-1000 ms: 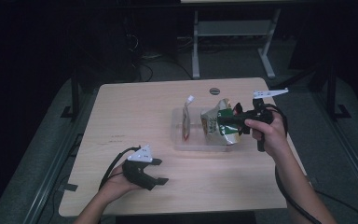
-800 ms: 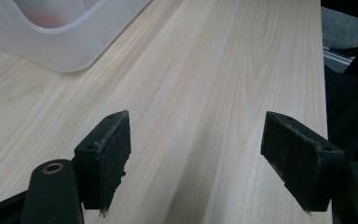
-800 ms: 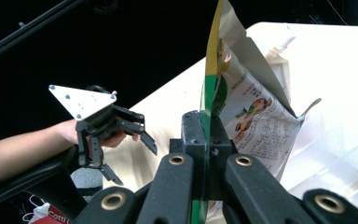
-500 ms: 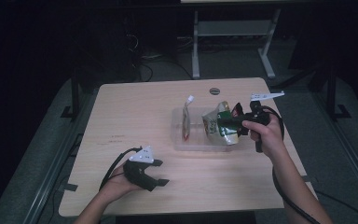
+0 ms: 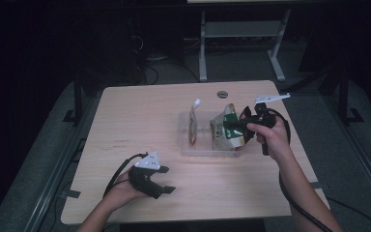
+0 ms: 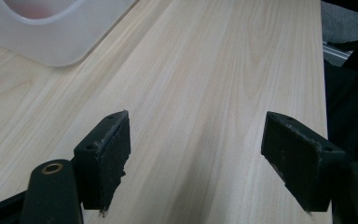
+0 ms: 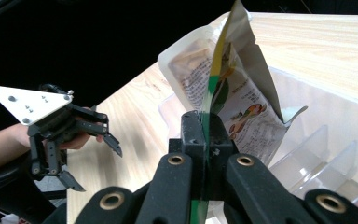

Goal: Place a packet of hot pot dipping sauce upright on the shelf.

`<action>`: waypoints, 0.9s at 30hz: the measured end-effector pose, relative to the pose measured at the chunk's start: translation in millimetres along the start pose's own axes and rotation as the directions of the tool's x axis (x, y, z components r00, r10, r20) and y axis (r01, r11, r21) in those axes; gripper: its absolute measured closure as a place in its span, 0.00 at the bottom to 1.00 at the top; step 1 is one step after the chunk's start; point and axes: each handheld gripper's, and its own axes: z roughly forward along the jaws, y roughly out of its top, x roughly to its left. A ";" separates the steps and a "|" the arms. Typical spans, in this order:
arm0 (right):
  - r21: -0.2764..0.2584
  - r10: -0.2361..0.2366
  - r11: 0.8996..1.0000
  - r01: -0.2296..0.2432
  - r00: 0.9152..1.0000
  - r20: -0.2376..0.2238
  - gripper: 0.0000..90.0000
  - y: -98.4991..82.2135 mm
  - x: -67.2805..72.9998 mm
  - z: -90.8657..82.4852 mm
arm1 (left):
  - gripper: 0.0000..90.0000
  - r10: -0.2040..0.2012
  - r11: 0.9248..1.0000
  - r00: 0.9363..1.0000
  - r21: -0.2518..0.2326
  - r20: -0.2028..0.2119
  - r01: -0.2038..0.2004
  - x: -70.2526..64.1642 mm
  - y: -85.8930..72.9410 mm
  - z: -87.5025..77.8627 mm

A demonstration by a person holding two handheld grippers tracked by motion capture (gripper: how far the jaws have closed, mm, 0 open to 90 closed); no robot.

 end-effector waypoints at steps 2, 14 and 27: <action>0.002 -0.010 1.000 0.010 1.000 0.014 0.97 0.0 -0.2 -0.4 | 0.26 0.005 1.000 1.000 0.006 -0.001 -0.005 0.1 0.1 -0.3; 0.003 -0.029 1.000 0.029 0.996 0.087 0.77 4.6 2.5 -10.2 | 0.26 0.008 1.000 1.000 0.007 -0.004 -0.008 -0.1 0.7 0.5; 0.007 -0.076 0.997 0.076 0.987 0.143 0.58 12.7 13.6 -26.3 | 0.26 0.004 1.000 1.000 0.005 -0.004 -0.004 -0.1 0.6 0.2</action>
